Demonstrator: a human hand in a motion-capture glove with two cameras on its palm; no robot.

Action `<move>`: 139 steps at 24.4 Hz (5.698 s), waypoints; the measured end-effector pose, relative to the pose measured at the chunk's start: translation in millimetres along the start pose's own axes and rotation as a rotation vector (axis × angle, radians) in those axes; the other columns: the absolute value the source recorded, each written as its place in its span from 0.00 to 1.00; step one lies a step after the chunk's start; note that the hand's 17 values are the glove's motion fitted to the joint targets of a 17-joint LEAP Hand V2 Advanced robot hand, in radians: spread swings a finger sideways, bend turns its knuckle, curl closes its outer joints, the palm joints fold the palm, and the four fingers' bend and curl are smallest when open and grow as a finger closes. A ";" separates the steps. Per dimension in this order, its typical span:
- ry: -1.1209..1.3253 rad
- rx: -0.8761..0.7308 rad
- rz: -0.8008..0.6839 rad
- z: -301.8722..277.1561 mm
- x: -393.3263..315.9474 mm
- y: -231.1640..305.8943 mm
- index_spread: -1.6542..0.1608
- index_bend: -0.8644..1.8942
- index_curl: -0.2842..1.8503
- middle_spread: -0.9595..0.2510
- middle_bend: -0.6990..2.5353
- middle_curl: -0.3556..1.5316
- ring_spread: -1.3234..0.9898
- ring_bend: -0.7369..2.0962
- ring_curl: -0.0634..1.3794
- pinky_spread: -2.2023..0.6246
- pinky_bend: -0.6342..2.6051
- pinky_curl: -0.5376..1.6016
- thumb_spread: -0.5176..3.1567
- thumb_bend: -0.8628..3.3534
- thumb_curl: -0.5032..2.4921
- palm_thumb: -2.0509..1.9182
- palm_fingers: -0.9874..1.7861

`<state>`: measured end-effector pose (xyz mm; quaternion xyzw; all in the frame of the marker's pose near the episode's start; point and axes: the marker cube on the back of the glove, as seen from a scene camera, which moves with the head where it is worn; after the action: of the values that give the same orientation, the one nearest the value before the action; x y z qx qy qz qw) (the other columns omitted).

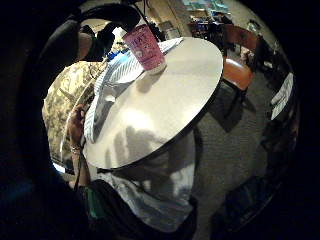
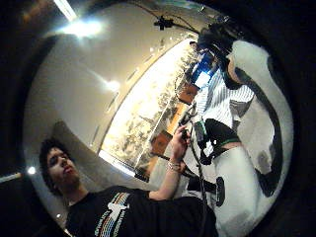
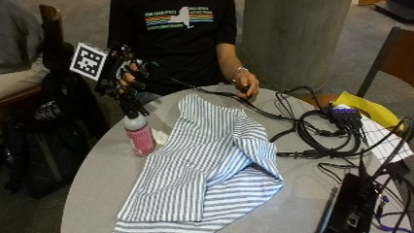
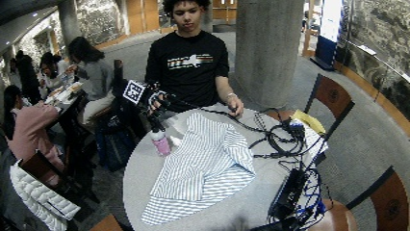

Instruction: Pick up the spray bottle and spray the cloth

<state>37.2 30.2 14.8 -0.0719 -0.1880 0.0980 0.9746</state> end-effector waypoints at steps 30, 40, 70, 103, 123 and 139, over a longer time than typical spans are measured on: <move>-0.209 0.268 0.332 32.4 58.5 -83.8 0.74 0.34 0.22 0.83 0.28 0.39 0.59 0.39 0.28 0.83 0.36 0.43 0.42 0.22 0.30 0.73 0.55; -0.202 0.308 0.328 32.8 77.2 -102.4 0.73 0.36 0.22 0.85 0.27 0.39 0.59 0.40 0.28 0.83 0.38 0.44 0.41 0.23 0.32 0.78 0.55; -0.260 0.316 0.305 33.2 76.6 -97.5 0.76 0.36 0.31 0.80 0.28 0.43 0.58 0.36 0.32 0.83 0.31 0.43 0.35 0.20 0.35 0.78 0.57; -0.059 0.127 0.383 61.3 102.4 -175.8 0.71 0.33 0.17 0.87 0.33 0.42 0.62 0.42 0.30 0.88 0.39 0.44 0.37 0.19 0.30 0.70 0.42; -0.209 -0.005 0.299 49.5 80.6 -180.6 0.82 0.45 0.27 0.80 0.32 0.41 0.57 0.44 0.29 0.84 0.31 0.39 0.34 0.21 0.33 0.77 0.73; 0.131 -0.346 0.574 42.1 51.9 -203.2 0.84 0.36 0.28 0.76 0.32 0.44 0.54 0.46 0.34 0.75 0.33 0.43 0.29 0.20 0.36 0.77 0.78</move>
<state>101.8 -151.4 107.7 -0.2921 -0.1111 0.3302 0.8907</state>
